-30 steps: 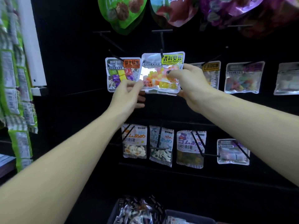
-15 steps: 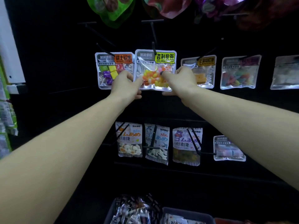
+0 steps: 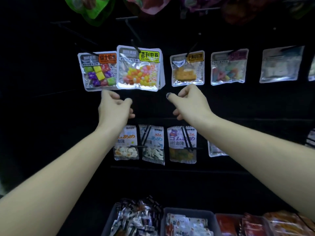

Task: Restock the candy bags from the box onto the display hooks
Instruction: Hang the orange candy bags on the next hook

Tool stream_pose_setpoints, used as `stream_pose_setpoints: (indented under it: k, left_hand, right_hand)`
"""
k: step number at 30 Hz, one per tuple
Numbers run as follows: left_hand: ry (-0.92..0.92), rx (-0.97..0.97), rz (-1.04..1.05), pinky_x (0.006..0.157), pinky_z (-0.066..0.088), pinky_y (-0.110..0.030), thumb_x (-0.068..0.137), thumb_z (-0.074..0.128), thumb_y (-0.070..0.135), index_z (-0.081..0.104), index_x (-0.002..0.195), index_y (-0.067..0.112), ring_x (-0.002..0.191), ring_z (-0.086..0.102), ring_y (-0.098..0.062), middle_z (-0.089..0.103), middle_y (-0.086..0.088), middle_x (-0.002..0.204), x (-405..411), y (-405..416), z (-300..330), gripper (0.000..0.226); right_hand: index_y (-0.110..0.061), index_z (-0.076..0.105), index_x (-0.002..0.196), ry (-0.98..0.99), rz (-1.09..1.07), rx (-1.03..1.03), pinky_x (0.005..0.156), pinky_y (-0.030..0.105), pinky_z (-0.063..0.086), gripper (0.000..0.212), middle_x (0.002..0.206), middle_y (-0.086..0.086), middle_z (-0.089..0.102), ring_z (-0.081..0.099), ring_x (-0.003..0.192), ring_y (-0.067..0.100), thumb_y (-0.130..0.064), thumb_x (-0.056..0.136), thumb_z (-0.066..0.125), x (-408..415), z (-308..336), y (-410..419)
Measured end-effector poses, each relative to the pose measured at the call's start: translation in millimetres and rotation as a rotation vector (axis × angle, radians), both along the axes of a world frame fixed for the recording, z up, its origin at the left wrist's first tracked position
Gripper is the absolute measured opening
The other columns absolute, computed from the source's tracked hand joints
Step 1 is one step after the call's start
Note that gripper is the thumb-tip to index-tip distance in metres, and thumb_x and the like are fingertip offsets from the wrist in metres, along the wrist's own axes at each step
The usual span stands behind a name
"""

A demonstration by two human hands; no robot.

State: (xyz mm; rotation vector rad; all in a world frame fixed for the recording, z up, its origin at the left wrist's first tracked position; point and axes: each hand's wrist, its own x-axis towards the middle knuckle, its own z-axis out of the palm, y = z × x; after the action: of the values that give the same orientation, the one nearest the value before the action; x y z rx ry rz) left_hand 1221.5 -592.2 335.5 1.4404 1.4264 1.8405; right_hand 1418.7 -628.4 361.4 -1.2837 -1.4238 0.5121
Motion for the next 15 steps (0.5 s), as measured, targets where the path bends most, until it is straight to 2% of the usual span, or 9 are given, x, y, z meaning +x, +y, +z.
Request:
stream_pose_setpoints:
  k: [5, 7, 9, 11, 12, 15]
  left_hand:
    - [0.047, 0.059, -0.110, 0.054, 0.049, -0.024, 0.101, 0.060, 0.012, 0.045, 0.100, 0.021, 0.050, 0.059, -0.006, 0.060, -0.006, 0.083, 40, -64, -46, 0.017]
    - [0.106, 0.116, -0.230, 0.049, 0.047, -0.023, 0.102, 0.058, 0.007, 0.044, 0.100, 0.018, 0.049, 0.055, -0.010, 0.056, -0.010, 0.078, 61, -96, -70, 0.018]
    - [0.192, 0.105, -0.380, 0.048, 0.047, -0.026, 0.102, 0.059, 0.005, 0.045, 0.098, 0.019, 0.049, 0.054, -0.017, 0.055, -0.013, 0.072, 84, -128, -105, 0.020]
    - [0.312, 0.022, -0.556, 0.051, 0.049, -0.035, 0.099, 0.061, 0.005, 0.049, 0.097, 0.022, 0.056, 0.057, -0.027, 0.059, -0.010, 0.075, 109, -154, -150, 0.021]
    - [0.406, -0.024, -0.632, 0.056, 0.049, -0.036, 0.097, 0.062, 0.006, 0.051, 0.098, 0.023, 0.061, 0.058, -0.026, 0.060, -0.004, 0.078, 120, -164, -176, 0.021]
    - [0.748, -0.178, -0.821, 0.062, 0.049, -0.030, 0.089, 0.063, 0.007, 0.055, 0.103, 0.023, 0.069, 0.061, -0.012, 0.062, 0.007, 0.088, 149, -183, -260, 0.023]
  right_hand:
    - [-0.016, 0.054, 0.103, 0.018, 0.000, 0.021, 0.060, 0.032, 0.056, 0.025, 0.082, 0.006, 0.062, 0.059, 0.063, 0.019, -0.036, 0.097, 0.067, 40, -41, -51]
    - [-0.016, 0.056, 0.103, 0.027, 0.000, 0.007, 0.056, 0.030, 0.050, 0.020, 0.079, 0.009, 0.062, 0.056, 0.061, 0.015, -0.033, 0.097, 0.066, 59, -65, -73]
    - [-0.016, 0.057, 0.098, 0.024, 0.022, -0.033, 0.058, 0.031, 0.045, 0.016, 0.083, 0.019, 0.065, 0.056, 0.061, 0.014, -0.029, 0.097, 0.066, 78, -95, -94]
    - [-0.017, 0.056, 0.091, -0.006, 0.054, -0.105, 0.055, 0.029, 0.042, 0.015, 0.082, 0.021, 0.067, 0.057, 0.055, 0.012, -0.026, 0.096, 0.067, 97, -132, -115]
    - [-0.017, 0.056, 0.088, -0.031, 0.064, -0.151, 0.053, 0.027, 0.041, 0.016, 0.078, 0.019, 0.066, 0.057, 0.051, 0.011, -0.024, 0.096, 0.068, 106, -153, -124]
    - [-0.017, 0.058, 0.085, -0.076, 0.081, -0.349, 0.047, 0.023, 0.042, 0.012, 0.068, 0.006, 0.062, 0.053, 0.046, 0.005, -0.015, 0.092, 0.069, 134, -224, -147]
